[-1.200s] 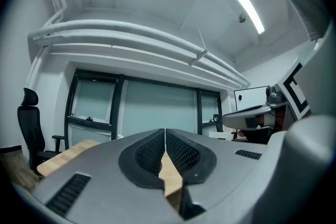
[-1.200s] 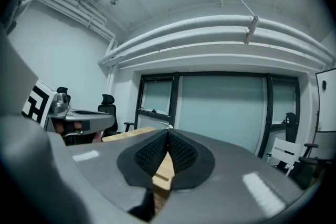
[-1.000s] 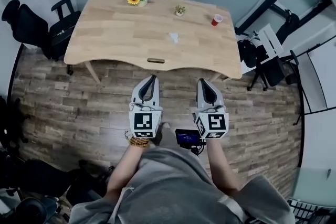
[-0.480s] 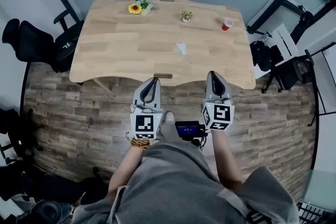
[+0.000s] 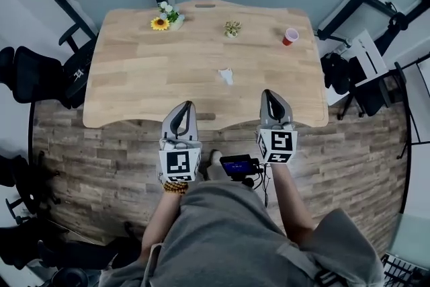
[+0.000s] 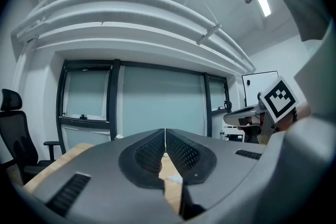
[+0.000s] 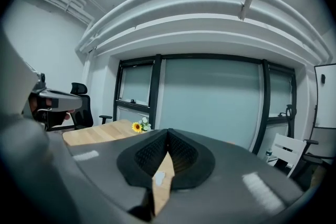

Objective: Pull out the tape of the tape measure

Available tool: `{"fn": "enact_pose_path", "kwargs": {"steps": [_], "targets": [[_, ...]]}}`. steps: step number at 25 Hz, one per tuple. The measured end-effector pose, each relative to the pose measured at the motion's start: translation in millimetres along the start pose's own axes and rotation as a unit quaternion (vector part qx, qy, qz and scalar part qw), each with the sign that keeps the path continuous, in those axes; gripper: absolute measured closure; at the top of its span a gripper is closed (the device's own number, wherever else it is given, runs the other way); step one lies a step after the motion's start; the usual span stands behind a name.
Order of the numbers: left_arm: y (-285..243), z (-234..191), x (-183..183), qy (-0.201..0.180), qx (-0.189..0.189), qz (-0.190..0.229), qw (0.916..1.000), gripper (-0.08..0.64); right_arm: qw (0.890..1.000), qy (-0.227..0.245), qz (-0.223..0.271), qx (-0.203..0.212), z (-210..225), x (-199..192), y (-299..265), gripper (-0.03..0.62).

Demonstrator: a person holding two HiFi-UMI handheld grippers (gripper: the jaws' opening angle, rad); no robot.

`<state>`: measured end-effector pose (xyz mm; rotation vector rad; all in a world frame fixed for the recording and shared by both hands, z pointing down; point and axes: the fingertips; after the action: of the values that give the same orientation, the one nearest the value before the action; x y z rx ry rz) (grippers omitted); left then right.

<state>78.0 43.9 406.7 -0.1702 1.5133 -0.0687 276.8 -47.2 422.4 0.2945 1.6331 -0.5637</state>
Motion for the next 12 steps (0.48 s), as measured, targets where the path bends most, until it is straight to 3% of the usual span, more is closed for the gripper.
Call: {"fn": "enact_pose_path", "kwargs": {"steps": [4,6,8,12], "targets": [[-24.0,-17.1,0.5,0.012,-0.001,0.003,0.9999,0.545,1.0,0.01,-0.023,-0.004,2.2,-6.2,-25.9,0.583],[-38.1,-25.2,0.1,-0.002,-0.006,0.005,1.0,0.545,0.999,0.017,-0.033,-0.008,0.6,-6.7,-39.3,0.583],[-54.8,-32.7,1.0,-0.015,-0.021,0.012,0.9996,0.545,0.999,0.026,-0.041,-0.014,-2.0,-5.0,-52.7,0.583],[-96.0,-57.0,18.7,-0.004,-0.063,0.037,0.9973,0.545,0.997,0.026,-0.056,-0.036,-6.2,3.7,-77.8,0.583]]}}
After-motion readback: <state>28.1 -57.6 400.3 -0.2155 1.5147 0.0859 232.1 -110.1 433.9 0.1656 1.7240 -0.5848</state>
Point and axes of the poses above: the fingertips, and each gripper's own axes: y backward along the fingers, z to its right, x out of its top, and after that the axes turned 2 degrees about -z, right-handed
